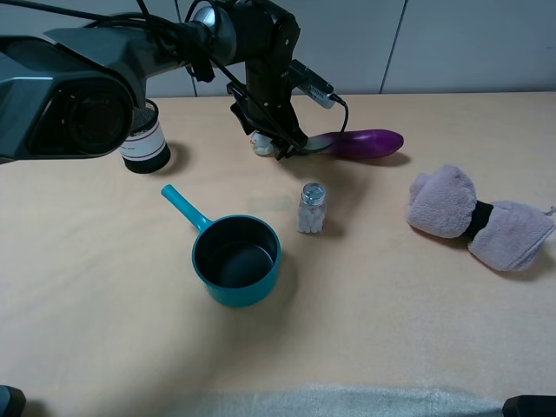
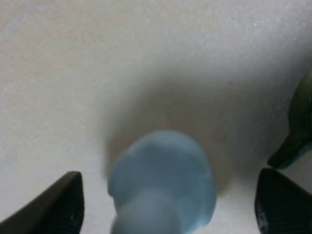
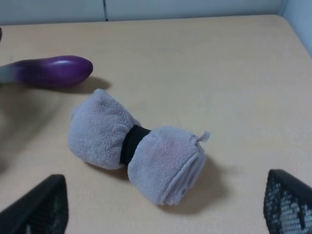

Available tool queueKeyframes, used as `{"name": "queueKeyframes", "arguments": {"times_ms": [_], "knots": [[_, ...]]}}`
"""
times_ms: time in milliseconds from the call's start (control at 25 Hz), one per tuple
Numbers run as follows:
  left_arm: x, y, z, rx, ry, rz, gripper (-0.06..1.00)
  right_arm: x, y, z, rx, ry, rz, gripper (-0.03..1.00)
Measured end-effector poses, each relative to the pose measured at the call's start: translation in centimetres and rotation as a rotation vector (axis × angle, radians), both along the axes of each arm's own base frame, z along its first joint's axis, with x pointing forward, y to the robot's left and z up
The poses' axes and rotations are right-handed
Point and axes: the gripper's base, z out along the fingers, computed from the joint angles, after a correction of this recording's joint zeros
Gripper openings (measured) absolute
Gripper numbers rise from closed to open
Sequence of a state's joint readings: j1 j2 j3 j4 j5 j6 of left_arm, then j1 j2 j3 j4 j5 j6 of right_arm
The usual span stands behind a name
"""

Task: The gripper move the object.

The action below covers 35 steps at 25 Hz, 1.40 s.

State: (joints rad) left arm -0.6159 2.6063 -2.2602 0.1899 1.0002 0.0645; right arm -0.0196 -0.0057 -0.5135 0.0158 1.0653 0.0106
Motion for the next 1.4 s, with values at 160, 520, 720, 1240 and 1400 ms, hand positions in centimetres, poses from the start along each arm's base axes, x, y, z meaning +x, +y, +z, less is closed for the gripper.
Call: {"name": "queueKeyframes", "arguments": {"times_ms": [160, 520, 720, 1240, 1400], "knots": [[-0.1, 0.0, 0.0, 0.005, 0.007, 0.003, 0.75, 0.0, 0.0, 0.0, 0.0, 0.0, 0.0, 0.61], [-0.7, 0.6, 4.6, 0.004, 0.007, 0.037, 0.75, 0.0, 0.0, 0.0, 0.0, 0.0, 0.0, 0.61], [-1.6, 1.2, 11.0, -0.048, -0.063, 0.046, 0.75, 0.0, 0.0, 0.0, 0.0, 0.0, 0.0, 0.61], [-5.2, 3.8, 24.2, -0.198, -0.264, 0.051, 0.75, 0.0, 0.0, 0.0, 0.0, 0.0, 0.0, 0.61], [-6.6, 4.7, 26.4, -0.219, -0.291, 0.051, 0.75, 0.0, 0.0, 0.0, 0.0, 0.0, 0.0, 0.61]]}}
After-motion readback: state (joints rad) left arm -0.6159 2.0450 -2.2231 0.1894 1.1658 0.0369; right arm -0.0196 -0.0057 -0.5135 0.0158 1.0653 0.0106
